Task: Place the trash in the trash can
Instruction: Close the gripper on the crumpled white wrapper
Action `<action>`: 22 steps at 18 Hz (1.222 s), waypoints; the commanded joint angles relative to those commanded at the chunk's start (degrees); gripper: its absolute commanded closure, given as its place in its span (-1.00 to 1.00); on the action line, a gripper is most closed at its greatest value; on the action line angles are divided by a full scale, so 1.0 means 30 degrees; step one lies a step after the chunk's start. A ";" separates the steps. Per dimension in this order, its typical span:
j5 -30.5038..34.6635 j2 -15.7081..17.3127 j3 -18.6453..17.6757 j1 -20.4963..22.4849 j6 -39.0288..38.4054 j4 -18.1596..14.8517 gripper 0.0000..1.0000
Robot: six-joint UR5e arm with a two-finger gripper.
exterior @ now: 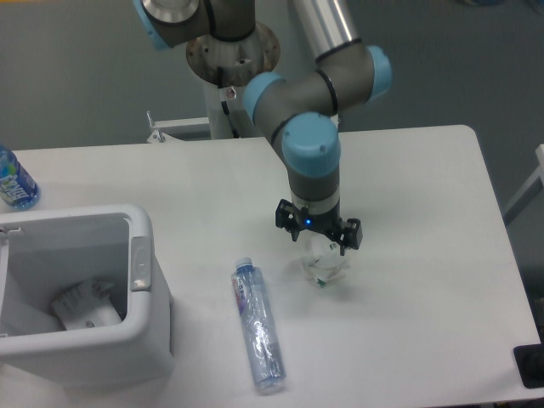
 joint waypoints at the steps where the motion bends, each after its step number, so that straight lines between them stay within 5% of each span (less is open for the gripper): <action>1: 0.0000 -0.0088 -0.0001 0.0029 0.0029 0.0029 -1.00; 15: 0.1377 -0.1319 0.0117 0.0498 0.0879 0.0643 -0.99; 18: 0.1406 -0.1378 0.0058 0.0469 0.0703 0.0996 -0.31; 22: 0.1407 -0.1290 0.0117 0.0469 0.0645 0.1026 0.26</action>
